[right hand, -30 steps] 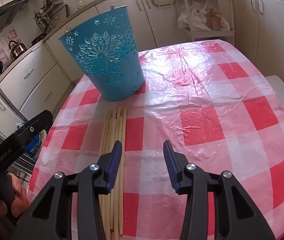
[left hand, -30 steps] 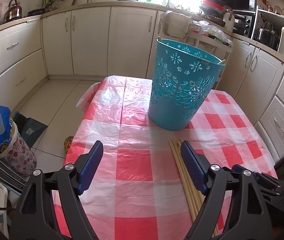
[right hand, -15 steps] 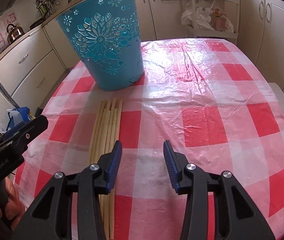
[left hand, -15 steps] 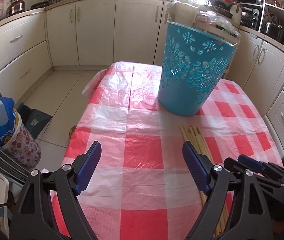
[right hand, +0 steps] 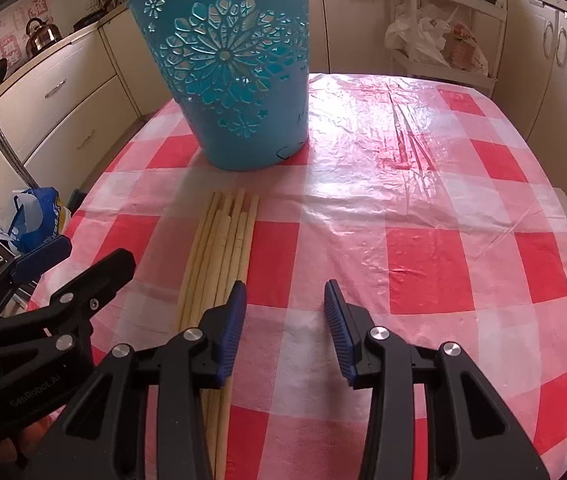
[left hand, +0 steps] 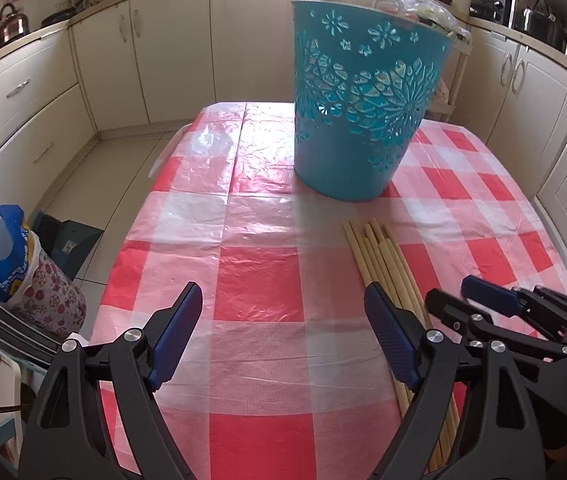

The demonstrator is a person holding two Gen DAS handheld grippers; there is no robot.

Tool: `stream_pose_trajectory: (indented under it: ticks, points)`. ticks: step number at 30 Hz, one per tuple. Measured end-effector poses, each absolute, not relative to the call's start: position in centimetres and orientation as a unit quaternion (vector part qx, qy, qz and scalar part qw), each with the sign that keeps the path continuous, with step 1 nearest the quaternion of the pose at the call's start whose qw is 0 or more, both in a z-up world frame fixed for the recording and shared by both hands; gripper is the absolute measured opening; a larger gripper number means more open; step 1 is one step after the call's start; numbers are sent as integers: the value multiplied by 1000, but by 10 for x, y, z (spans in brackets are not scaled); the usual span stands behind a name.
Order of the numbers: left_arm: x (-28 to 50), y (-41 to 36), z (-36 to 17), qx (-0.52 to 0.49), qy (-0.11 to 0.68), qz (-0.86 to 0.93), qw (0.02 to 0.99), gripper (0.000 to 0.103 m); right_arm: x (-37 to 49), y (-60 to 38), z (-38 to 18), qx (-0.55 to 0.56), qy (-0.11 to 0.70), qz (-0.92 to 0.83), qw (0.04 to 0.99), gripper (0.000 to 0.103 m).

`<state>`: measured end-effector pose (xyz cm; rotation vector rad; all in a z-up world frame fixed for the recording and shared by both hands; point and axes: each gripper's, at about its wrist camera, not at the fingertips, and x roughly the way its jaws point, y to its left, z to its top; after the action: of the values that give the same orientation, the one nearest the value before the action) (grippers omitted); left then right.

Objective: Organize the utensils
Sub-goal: 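Withdraw the right tool from the bin and return to the sticks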

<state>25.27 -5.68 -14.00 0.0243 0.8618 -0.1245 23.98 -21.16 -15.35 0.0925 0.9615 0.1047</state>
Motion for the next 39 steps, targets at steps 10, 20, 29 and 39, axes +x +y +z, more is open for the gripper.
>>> stream_pose_trajectory:
  ticks: [10,20,29,39]
  points:
    - [255,-56,-145,16,430,-63,901,79,243,-211,-153,41,461,86,882,41]
    - [257,-66,-151,30,440,-78,894,79,246,-214,-154,-22,475,73,876,41]
    - [259,-82,-160,57,455,-88,884,80,248,-235,-150,61,470,95,875,41]
    - [255,-85,-160,43,467,-111,876,80,247,-239,-146,74,463,100,878,44]
